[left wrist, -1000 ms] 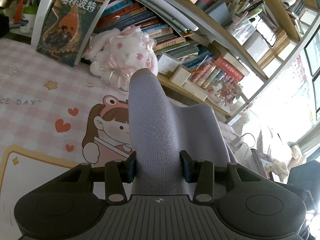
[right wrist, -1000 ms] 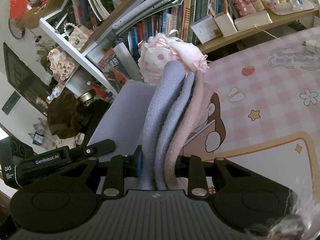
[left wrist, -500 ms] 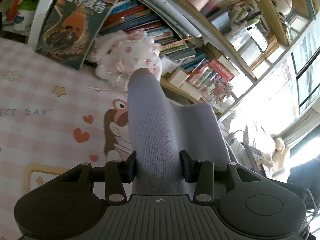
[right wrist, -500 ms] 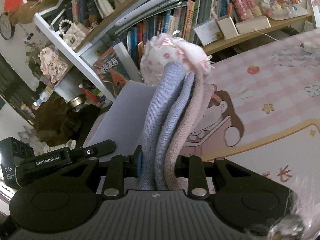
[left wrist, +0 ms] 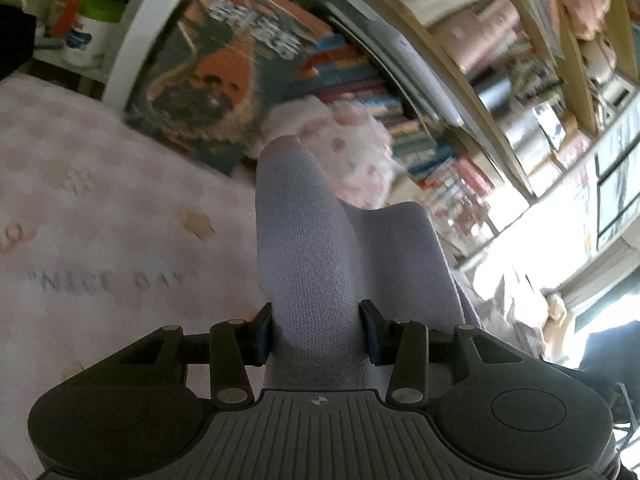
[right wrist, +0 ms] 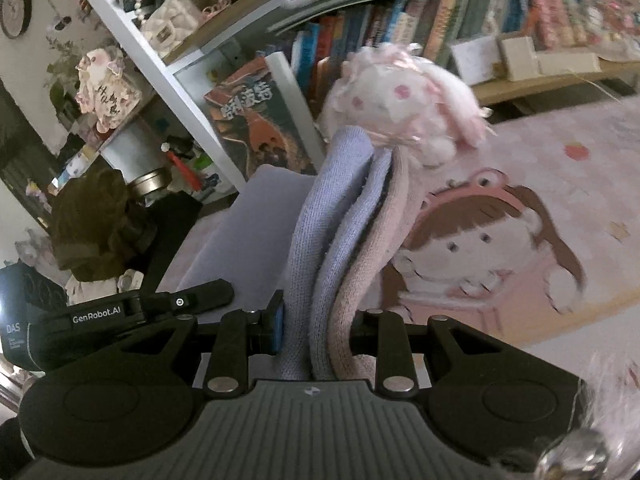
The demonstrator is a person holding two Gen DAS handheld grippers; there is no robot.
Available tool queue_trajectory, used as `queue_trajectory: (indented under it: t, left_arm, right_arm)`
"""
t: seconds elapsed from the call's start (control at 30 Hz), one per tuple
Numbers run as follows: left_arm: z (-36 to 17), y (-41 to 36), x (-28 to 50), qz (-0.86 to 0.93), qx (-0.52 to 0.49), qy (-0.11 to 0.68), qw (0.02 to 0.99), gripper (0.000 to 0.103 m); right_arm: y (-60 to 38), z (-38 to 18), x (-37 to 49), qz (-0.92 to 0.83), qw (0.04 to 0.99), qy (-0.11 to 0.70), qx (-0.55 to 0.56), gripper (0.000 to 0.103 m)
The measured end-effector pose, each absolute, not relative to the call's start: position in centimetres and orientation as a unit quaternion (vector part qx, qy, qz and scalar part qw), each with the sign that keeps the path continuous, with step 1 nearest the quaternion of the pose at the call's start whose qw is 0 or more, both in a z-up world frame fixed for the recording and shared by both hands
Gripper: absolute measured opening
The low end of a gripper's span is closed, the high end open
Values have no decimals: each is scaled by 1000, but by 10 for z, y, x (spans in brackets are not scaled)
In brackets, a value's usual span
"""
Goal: Fold clothes
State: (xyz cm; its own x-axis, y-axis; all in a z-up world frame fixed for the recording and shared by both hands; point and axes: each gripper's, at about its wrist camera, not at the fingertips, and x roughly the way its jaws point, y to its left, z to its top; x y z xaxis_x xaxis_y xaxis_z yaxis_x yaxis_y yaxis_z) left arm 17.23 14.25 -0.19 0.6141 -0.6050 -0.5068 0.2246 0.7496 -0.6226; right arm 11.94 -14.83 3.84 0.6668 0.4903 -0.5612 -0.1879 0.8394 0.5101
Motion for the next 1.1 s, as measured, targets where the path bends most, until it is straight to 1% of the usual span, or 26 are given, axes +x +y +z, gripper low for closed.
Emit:
queue_trajectory:
  t: [0.33, 0.6, 0.77, 0.93, 1.07, 1.1]
  left_arm:
    - [-31, 179, 233, -195, -277, 355, 871, 42]
    - [-59, 184, 256, -175, -276, 378, 866, 42]
    - [-76, 185, 260, -165, -290, 391, 858, 49]
    - [-79, 184, 262, -162, -292, 396, 855, 54]
    - [-78, 184, 261, -159, -286, 395, 858, 58]
    - [-76, 183, 261, -154, -282, 397, 860, 60]
  right_arm:
    - [-110, 6, 222, 227, 877, 366, 215, 25]
    - [-105, -29, 259, 224, 867, 378, 235, 25]
    - [-108, -54, 271, 199, 862, 399, 242, 29]
    - [-118, -73, 273, 184, 846, 408, 290, 36]
    - [-121, -77, 269, 172, 842, 402, 315, 36]
    - [-120, -75, 268, 168, 843, 403, 313, 37]
